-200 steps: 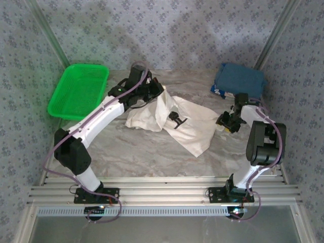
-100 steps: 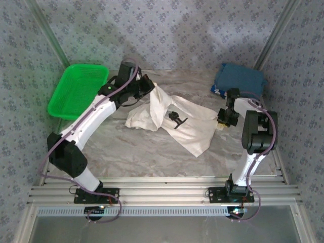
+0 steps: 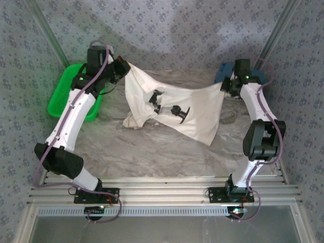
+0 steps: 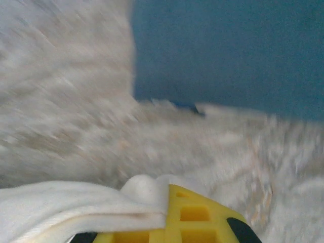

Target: Fold and stack the t-shirts

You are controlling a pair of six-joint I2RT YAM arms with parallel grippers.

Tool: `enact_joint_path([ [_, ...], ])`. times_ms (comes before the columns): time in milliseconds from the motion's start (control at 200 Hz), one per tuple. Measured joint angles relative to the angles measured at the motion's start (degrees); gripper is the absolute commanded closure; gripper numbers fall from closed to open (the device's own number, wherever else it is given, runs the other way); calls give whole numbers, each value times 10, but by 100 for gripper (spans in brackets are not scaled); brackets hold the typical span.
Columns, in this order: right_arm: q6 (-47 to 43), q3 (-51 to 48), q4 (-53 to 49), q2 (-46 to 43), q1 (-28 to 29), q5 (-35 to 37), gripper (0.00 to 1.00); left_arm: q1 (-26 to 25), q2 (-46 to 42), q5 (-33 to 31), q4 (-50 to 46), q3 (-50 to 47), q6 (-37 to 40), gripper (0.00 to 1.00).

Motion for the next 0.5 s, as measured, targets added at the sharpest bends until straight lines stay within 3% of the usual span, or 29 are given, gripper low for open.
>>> enact_joint_path([
  [115, -69, 51, 4, -30, 35, 1, 100, 30, -3, 2, -1, 30, 15, 100],
  [245, -127, -1, 6, -88, 98, 13, 100, 40, -31, 2, 0, 5, 20, 100],
  [380, -139, -137, -6, -150, 169, 39, 100, 40, -115, 3, 18, -151, -7, 100],
  [500, -97, -269, -40, -182, 221, 69, 100, 38, -196, -21, 15, -323, -51, 100],
])
